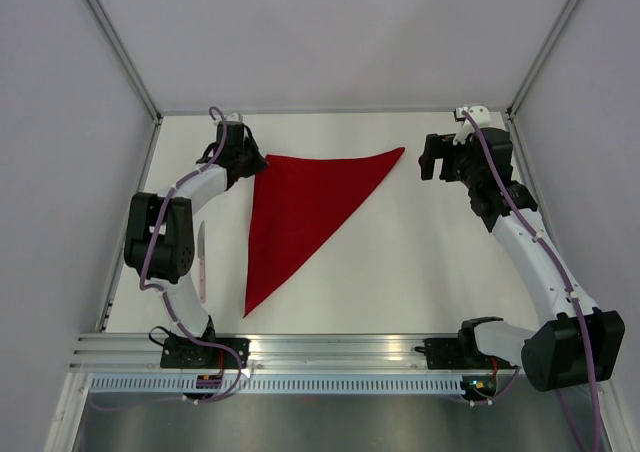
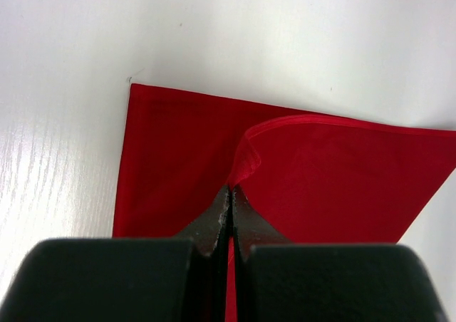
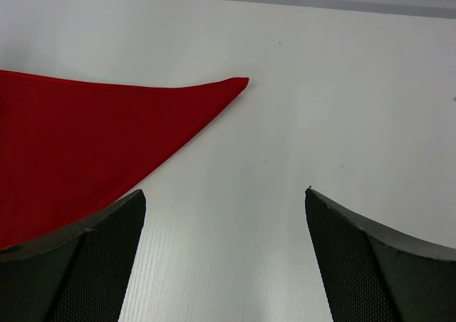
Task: Fold the napkin, place the utensils inside, and roll it up
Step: Fold the napkin at the center of the board.
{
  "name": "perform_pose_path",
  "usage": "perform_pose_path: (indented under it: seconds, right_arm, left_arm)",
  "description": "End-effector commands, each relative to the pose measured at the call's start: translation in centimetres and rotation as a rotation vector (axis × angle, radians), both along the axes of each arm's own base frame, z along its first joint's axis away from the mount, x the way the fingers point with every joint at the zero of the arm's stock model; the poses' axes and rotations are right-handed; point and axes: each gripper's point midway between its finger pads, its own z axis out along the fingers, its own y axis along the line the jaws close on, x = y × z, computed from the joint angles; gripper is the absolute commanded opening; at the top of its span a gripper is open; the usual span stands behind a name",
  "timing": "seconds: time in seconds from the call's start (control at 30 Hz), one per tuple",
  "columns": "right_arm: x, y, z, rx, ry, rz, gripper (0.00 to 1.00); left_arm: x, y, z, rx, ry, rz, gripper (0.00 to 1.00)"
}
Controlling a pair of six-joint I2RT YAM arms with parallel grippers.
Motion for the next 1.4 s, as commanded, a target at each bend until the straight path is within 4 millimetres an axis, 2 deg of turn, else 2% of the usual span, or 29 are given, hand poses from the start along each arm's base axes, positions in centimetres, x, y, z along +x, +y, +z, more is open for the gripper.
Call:
perform_pose_path:
  seconds: [0.0,0.27,0.37,0.5,0.6,0.73,0.83,0.87,0.93,0.97,1.03,1.07,1.1,1.13,1.17,1.23,1.3,1.33,1.37]
  right_arm:
    - [0.1,0.0,0.7,0.014,0.0,-0.007,0.97]
    - [0.0,0.0,0.7,0.015,0.0,-0.006,0.97]
    - [-0.1,0.0,0.8,0.015,-0.001,-0.004,0.97]
    - [-0.1,0.1,0.9,0.021,-0.002,0.0,0.97]
    - [-0.1,0.2,1.0,0.024,-0.004,0.006,0.97]
    - [-0.3,0.4,1.2,0.03,-0.006,0.012,0.97]
    - [-0.4,0.6,1.5,0.039,-0.012,0.025,0.97]
    - [-0.5,0.8,1.6,0.045,-0.013,0.031,0.97]
    - [-0.7,1.2,1.6,0.058,-0.009,0.055,0.97]
    - [-0.7,1.5,1.6,0.068,-0.005,0.064,0.97]
    - [-1.0,2.1,1.6,0.087,0.0,0.099,0.97]
    - [-1.1,2.4,1.5,0.097,0.006,0.108,0.97]
    - [-1.3,2.6,1.4,0.104,0.011,0.119,0.97]
    - [-1.3,2.8,1.4,0.11,0.012,0.13,0.97]
    - [-1.5,3.1,1.2,0.12,0.024,0.145,0.97]
    - [-1.6,3.6,1.2,0.131,0.03,0.165,0.96]
    - [-1.7,3.7,1.2,0.136,0.033,0.172,0.95]
    - [-1.8,3.9,1.2,0.141,0.034,0.178,0.95]
    - [-1.9,4.0,1.2,0.147,0.037,0.184,0.96]
  left_arm:
    - [0.7,0.0,0.7,0.005,-0.017,-0.027,0.02]
    - [0.7,0.7,-0.4,0.036,0.0,-0.003,0.04]
    - [0.8,1.1,-0.9,0.055,0.008,0.012,0.11]
    - [0.9,1.6,-1.3,0.074,0.011,0.024,0.35]
    - [1.4,2.6,-1.2,0.09,0.003,0.057,0.46]
    - [1.7,3.8,-0.3,0.09,-0.008,0.097,0.52]
    - [1.2,4.6,0.5,0.112,-0.013,0.134,0.54]
    - [0.5,5.0,0.1,0.121,0.002,0.152,0.54]
    - [-0.6,6.2,0.7,0.142,0.008,0.216,0.55]
    - [-1.9,6.7,-0.2,0.158,0.035,0.237,0.55]
    - [-3.6,8.4,0.6,0.19,0.042,0.325,0.56]
    - [-5.1,9.0,-0.3,0.207,0.067,0.349,0.56]
    - [-6.3,9.9,0.5,0.224,0.064,0.392,0.57]
    - [-7.3,10.5,0.5,0.235,0.077,0.414,0.57]
    - [-8.8,11.1,-0.3,0.252,0.111,0.432,0.58]
    - [-11.8,12.3,-0.8,0.277,0.16,0.476,0.59]
    - [-13.8,12.9,-1.2,0.273,0.19,0.505,0.59]
    - [-15.9,13.2,-1.7,0.287,0.227,0.514,0.59]
    - [-16.9,13.4,-1.9,0.275,0.243,0.549,0.59]
